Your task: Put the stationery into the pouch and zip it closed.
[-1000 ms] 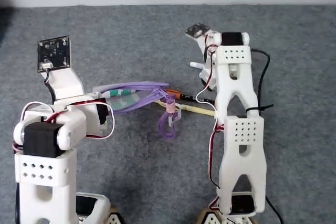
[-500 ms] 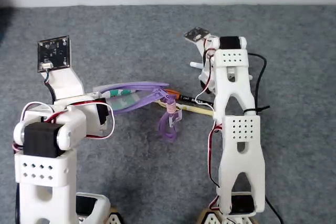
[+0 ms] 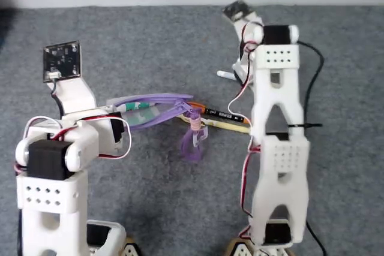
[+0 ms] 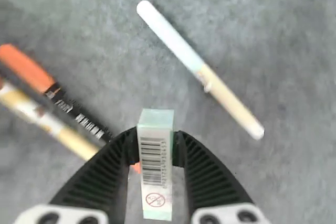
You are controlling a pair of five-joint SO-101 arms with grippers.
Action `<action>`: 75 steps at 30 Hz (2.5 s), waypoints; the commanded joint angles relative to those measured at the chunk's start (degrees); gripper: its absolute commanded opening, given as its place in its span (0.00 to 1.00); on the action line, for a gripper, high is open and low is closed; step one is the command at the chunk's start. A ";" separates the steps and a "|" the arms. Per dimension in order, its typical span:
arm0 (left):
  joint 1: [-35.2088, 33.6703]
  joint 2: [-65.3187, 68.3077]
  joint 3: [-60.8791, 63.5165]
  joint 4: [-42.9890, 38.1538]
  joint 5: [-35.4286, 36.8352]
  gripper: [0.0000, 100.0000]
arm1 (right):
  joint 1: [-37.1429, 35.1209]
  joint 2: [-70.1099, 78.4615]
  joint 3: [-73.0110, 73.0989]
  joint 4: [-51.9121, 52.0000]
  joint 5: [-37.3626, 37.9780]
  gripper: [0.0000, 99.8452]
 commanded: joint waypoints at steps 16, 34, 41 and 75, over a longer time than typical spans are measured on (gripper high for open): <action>-0.18 0.35 1.27 -2.73 0.53 0.03 | -14.46 -56.57 39.56 2.33 -17.85 0.01; -0.18 0.35 1.27 -2.73 0.62 0.03 | -38.55 -72.92 46.77 -19.03 -38.95 0.01; -0.53 0.09 1.27 -2.37 0.62 0.03 | -38.73 -80.31 64.26 -37.49 -39.12 0.01; -0.53 0.35 1.27 -2.37 0.62 0.03 | -38.55 -86.73 102.77 -76.79 -35.60 0.19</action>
